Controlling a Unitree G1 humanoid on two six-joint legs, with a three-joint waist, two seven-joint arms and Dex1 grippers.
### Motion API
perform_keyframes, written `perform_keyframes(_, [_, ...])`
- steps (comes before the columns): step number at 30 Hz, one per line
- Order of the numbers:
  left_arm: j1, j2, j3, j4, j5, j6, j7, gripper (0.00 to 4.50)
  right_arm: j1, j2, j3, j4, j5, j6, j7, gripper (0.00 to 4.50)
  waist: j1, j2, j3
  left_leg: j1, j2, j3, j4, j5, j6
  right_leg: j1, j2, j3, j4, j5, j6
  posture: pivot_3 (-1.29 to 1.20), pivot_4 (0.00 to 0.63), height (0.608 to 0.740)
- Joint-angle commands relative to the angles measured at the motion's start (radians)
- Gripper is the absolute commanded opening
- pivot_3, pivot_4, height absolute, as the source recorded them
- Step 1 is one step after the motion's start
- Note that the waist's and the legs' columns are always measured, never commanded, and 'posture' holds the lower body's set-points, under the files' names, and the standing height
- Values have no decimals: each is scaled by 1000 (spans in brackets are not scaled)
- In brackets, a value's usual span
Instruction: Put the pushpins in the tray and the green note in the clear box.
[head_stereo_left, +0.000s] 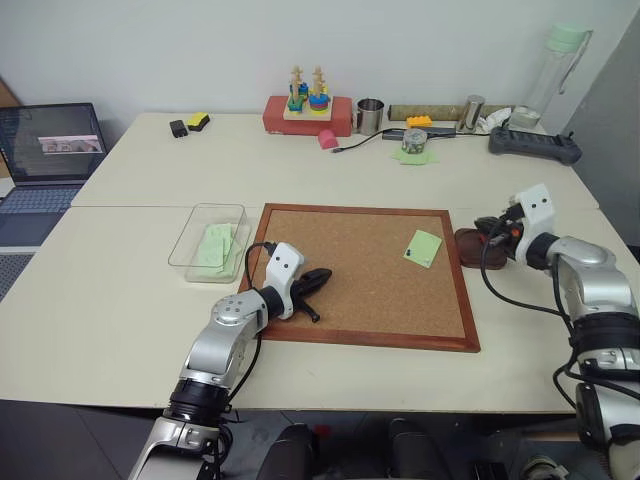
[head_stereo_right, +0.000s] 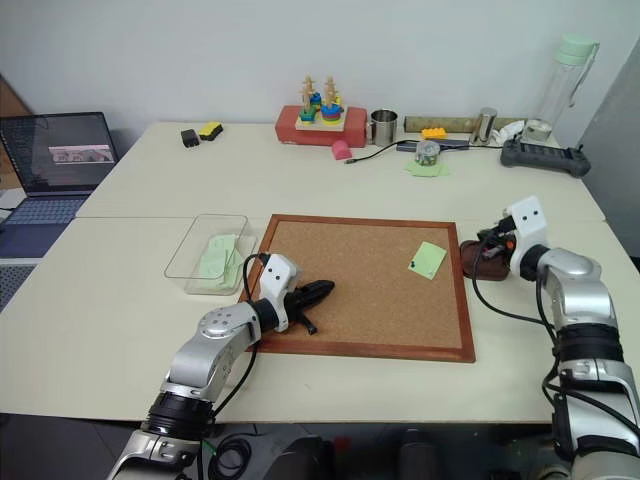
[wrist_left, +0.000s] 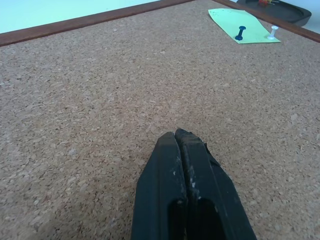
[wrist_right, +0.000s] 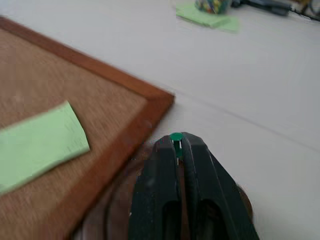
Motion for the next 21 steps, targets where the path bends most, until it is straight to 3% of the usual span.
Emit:
perform_keyframes(1, [20, -14, -58, 34, 10, 26, -32, 0, 29, -29, 16, -88, -10, 62, 3, 21, -1, 0, 0, 0, 0, 1, 0, 0, 0, 0, 0, 0, 0, 0, 0, 0, 150, 740])
perform_keyframes(11, [16, -19, -61, 42, 19, 20, -39, 0, 56, -26, 19, -147, 5, 106, 14, 2037, 2, 0, 0, 0, 0, 1, 0, 0, 0, 1, 0, -1, 0, 0, 0, 0, 150, 740])
perform_keyframes(17, [22, -18, -57, 41, 23, 19, -39, 0, 79, -69, 2, -246, 55, 131, 105, 3188, 4, 0, 0, 0, 0, 1, 0, 0, 0, 1, 0, -1, -1, 0, 0, 0, 150, 740])
perform_keyframes(21, [24, -19, -55, 41, 24, 18, -38, 0, 145, -97, 17, -409, 140, 156, 233, 3188, 5, 0, 0, 0, 0, 0, 0, 0, 0, 1, 0, -1, -1, 0, 1, 0, 150, 740])
